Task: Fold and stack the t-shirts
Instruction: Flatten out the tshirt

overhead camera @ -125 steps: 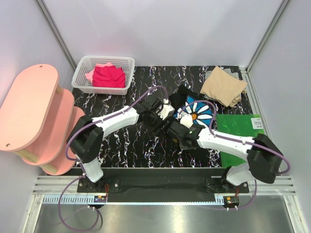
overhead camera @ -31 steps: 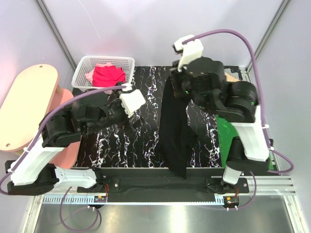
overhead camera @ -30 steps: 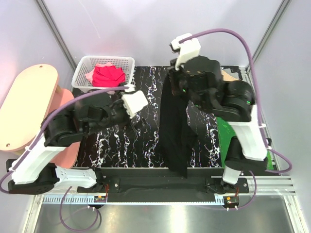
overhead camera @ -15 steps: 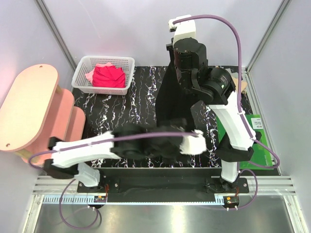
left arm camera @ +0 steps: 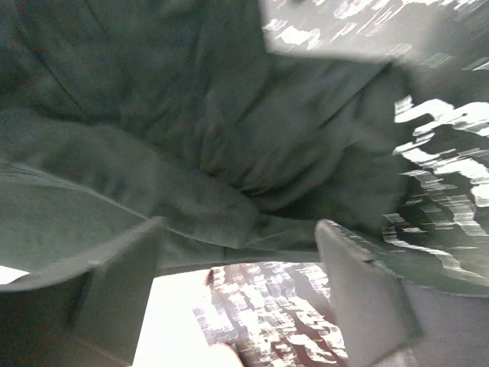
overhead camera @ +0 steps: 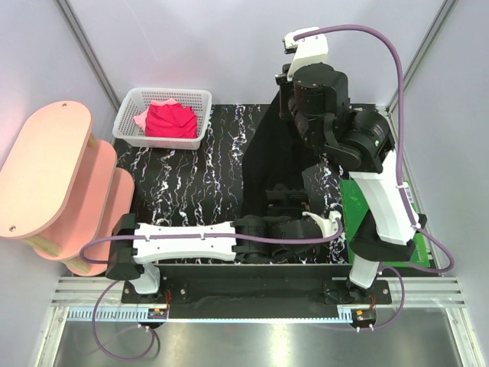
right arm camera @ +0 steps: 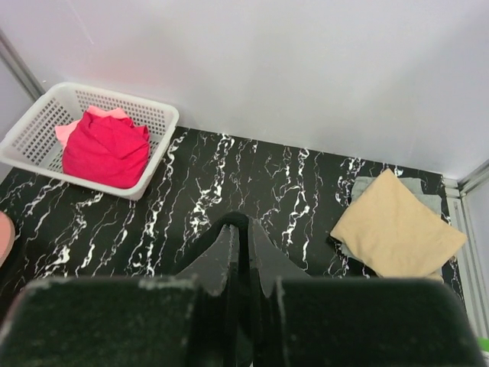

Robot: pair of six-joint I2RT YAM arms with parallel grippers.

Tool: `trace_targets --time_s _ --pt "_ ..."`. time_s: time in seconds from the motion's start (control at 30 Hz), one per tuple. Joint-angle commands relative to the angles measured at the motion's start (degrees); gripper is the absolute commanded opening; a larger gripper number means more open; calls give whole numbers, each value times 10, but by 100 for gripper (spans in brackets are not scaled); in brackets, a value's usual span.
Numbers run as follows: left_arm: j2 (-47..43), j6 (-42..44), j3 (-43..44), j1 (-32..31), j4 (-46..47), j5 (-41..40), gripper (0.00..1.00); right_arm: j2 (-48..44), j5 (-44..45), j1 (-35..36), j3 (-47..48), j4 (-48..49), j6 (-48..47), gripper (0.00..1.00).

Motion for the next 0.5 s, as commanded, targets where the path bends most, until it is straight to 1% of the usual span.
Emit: trace_targets --time_s 0.0,0.07,0.3,0.33,0.37,0.4,0.43,0.47 --pt "-28 75 -86 46 144 -119 90 -51 -13 4 -2 6 16 0" --pt "-34 55 -103 68 149 -117 91 -59 -13 5 -10 5 16 0" --pt "-65 43 -150 89 156 -115 91 -55 -15 5 -13 0 17 0" --pt "-68 42 -153 91 156 -112 89 -54 -18 5 -11 0 18 0" --pt "-71 41 -154 96 156 -108 83 -53 -22 6 -9 -1 19 0" --pt "-74 39 -155 96 155 -106 53 -51 -24 5 -5 0 19 0" --pt "-77 37 -154 99 155 -101 37 -50 -22 6 -5 0 20 0" --pt "-81 34 -153 103 154 -97 18 -47 -22 5 -5 -1 19 0"
